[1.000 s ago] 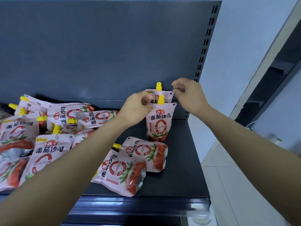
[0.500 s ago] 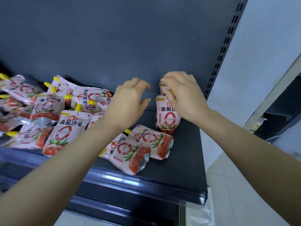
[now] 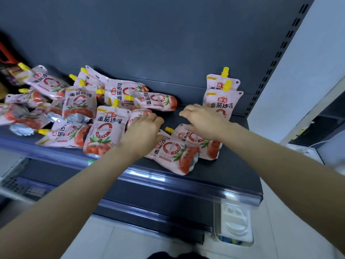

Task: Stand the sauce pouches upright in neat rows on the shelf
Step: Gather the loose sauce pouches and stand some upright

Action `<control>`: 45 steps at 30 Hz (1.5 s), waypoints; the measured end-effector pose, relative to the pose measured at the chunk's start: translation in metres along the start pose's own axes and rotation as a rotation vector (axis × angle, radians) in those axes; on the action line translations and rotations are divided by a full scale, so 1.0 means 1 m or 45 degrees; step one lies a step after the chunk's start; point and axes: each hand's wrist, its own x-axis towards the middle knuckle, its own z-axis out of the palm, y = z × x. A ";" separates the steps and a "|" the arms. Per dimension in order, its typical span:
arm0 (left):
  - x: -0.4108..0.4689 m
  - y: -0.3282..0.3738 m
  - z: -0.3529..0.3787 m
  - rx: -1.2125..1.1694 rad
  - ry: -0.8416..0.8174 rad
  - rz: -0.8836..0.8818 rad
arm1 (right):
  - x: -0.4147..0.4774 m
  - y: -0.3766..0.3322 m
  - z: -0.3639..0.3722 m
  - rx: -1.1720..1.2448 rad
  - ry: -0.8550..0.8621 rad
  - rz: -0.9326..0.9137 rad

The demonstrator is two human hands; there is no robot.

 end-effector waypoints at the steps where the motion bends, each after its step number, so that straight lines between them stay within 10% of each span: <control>1: -0.002 -0.003 0.005 -0.010 -0.056 -0.024 | 0.004 -0.001 0.005 0.030 -0.079 0.035; 16: -0.003 0.006 0.022 -0.592 -0.338 -0.790 | 0.048 0.013 0.039 0.317 -0.532 0.289; 27: -0.004 -0.011 0.031 -1.169 -0.346 -1.170 | 0.059 0.011 0.030 0.390 -0.342 0.209; 45: 0.027 0.074 -0.031 -1.213 0.073 -0.270 | -0.037 0.079 -0.037 0.286 0.137 0.589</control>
